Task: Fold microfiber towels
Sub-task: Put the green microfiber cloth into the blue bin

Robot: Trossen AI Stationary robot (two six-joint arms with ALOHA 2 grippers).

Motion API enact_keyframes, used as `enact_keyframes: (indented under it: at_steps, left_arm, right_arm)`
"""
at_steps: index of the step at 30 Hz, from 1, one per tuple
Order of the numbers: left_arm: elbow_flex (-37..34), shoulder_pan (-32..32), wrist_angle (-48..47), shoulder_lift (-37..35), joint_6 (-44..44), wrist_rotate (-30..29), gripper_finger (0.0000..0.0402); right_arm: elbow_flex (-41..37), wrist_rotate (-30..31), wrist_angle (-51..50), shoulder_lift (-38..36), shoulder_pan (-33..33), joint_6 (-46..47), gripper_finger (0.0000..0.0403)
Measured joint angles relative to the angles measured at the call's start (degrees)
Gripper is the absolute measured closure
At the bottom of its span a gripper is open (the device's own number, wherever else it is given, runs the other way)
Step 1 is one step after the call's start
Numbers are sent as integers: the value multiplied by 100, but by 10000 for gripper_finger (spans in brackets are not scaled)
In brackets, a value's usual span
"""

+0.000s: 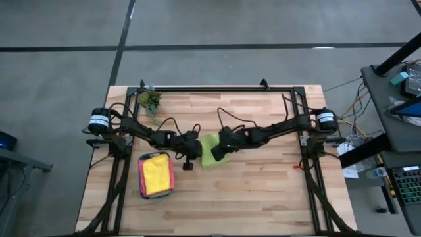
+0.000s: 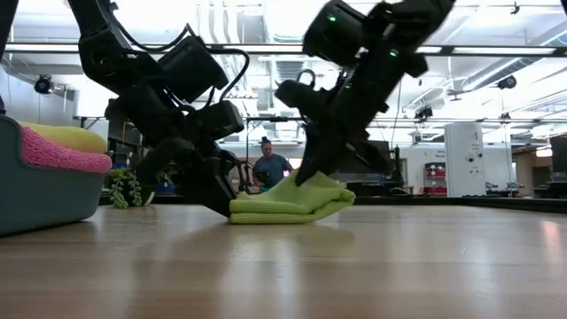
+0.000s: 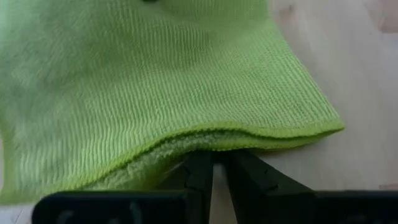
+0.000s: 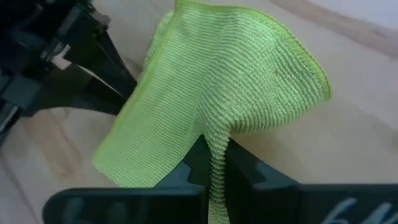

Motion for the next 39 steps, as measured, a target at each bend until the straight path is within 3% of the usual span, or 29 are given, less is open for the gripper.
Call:
enact_keyframes:
  at_steps: [9, 14, 29, 33, 39]
  left_arm:
    - [6, 0, -169, -57, 4, 14, 373]
    - [7, 0, -388, -165, 4, 23, 373]
    - [-23, 2, -1804, -1037, 9, -203, 373]
    - [-22, 2, -1615, -1043, 9, -212, 373]
    - [-3, 2, -1554, -1043, 21, -213, 373]
  right_arm:
    - [1290, 99, -1569, 772, 0, -455, 389]
    - [1765, 188, -1887, 1014, 0, -658, 390]
    - [1714, 204, -2086, 993, 80, -842, 387]
    - [1648, 271, -2107, 995, 105, -816, 356]
    - [1643, 412, -2404, 956, 106, -894, 278]
